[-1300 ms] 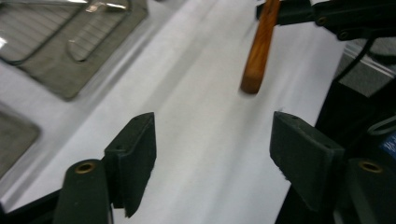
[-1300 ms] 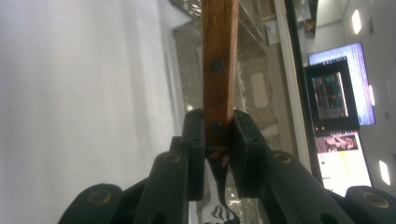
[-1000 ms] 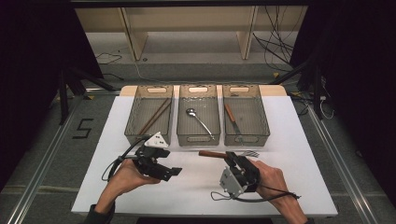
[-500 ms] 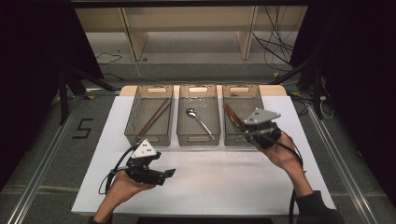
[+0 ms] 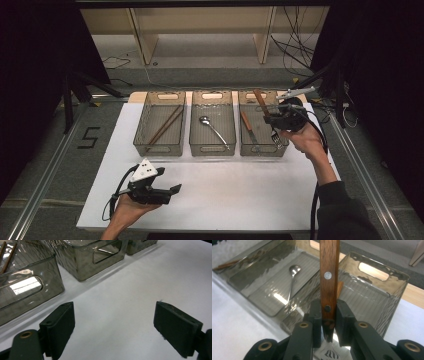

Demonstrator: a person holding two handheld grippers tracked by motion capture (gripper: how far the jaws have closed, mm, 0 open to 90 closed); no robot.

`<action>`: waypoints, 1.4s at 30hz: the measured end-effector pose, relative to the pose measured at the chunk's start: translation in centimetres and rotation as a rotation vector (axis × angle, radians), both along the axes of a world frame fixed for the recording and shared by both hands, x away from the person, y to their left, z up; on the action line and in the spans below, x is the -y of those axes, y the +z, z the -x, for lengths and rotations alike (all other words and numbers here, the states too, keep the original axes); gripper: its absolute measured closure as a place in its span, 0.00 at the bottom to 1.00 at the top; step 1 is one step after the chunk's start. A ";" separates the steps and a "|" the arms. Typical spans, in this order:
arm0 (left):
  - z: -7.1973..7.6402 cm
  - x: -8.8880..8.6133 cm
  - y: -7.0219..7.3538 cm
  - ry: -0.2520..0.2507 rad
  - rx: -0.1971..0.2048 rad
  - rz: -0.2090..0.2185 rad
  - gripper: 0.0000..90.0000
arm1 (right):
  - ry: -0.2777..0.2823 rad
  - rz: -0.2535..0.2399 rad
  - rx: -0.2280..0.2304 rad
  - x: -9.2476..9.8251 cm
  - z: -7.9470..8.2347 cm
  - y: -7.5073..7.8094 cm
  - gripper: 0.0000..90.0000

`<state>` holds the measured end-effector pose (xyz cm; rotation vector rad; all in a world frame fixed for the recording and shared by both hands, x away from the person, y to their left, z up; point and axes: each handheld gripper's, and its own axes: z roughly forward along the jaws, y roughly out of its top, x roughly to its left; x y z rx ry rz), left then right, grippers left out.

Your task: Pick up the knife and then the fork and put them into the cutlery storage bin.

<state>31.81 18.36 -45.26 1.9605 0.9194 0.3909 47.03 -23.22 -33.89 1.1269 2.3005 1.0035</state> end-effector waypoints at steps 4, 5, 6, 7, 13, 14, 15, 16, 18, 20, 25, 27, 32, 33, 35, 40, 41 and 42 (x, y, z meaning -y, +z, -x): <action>0.0 0.0 -0.4 0.001 -0.010 -0.001 0.19 | -0.025 -0.017 -0.008 0.2 -1.1 0.6 0.86; 0.0 0.0 -0.4 0.000 -0.009 -0.004 0.19 | -0.030 -0.020 -0.009 0.2 -1.3 0.7 0.86; 0.0 0.0 -0.5 -0.002 -0.007 -0.007 0.19 | -0.036 -0.024 -0.010 0.1 -1.6 0.9 0.86; 0.1 0.0 -0.5 -0.002 -0.004 -0.004 0.19 | -0.043 -0.028 -0.011 0.1 -1.9 0.9 0.86; 0.2 -0.3 -0.6 0.013 0.009 0.012 0.18 | -0.086 -0.014 -0.046 -0.4 -4.2 0.2 0.86; 0.2 -0.4 -0.6 0.015 0.011 0.016 0.18 | -0.095 -0.012 -0.055 -0.4 -4.6 -0.1 0.86; 0.1 -0.5 -0.6 0.016 0.010 0.019 0.18 | -0.104 -0.009 -0.070 -0.4 -5.0 -0.4 0.86; 0.2 -0.5 -0.7 0.018 0.012 0.022 0.18 | -0.111 -0.008 -0.080 -0.4 -5.4 -0.8 0.86; 0.2 -0.6 -0.6 0.019 0.016 0.025 0.18 | -0.126 -0.008 -0.104 -0.3 -5.9 -1.6 0.86; 0.2 -0.6 -0.7 0.022 0.019 0.033 0.18 | -0.142 -0.006 -0.125 -0.1 -6.4 -2.3 0.86; 0.2 -0.6 -0.8 0.020 0.017 0.029 0.18 | -0.176 -0.021 -0.160 0.6 -6.9 -4.2 0.86; 0.1 -0.6 -0.8 0.020 0.018 0.026 0.18 | -0.190 -0.023 -0.175 0.9 -6.9 -5.0 0.86; 0.1 -0.5 -0.9 0.022 0.014 0.028 0.18 | -0.210 -0.046 -0.209 1.0 -6.8 -6.5 0.81; 0.1 -0.5 -1.0 0.023 0.014 0.027 0.18 | -0.216 -0.054 -0.211 1.1 -6.8 -6.6 0.78; 0.1 -0.6 -1.0 0.024 0.012 0.028 0.18 | -0.221 -0.072 -0.219 1.1 -6.7 -6.5 0.63; 0.0 -0.8 -1.0 0.033 0.009 0.043 0.17 | -0.204 -0.102 -0.184 1.1 -5.3 -5.6 0.47; 0.0 -0.8 -1.0 0.033 0.009 0.048 0.17 | -0.199 -0.104 -0.167 1.1 -4.8 -5.4 0.43; 0.0 -0.9 -1.0 0.032 0.009 0.047 0.17 | -0.188 -0.116 -0.144 1.1 -4.2 -5.1 0.41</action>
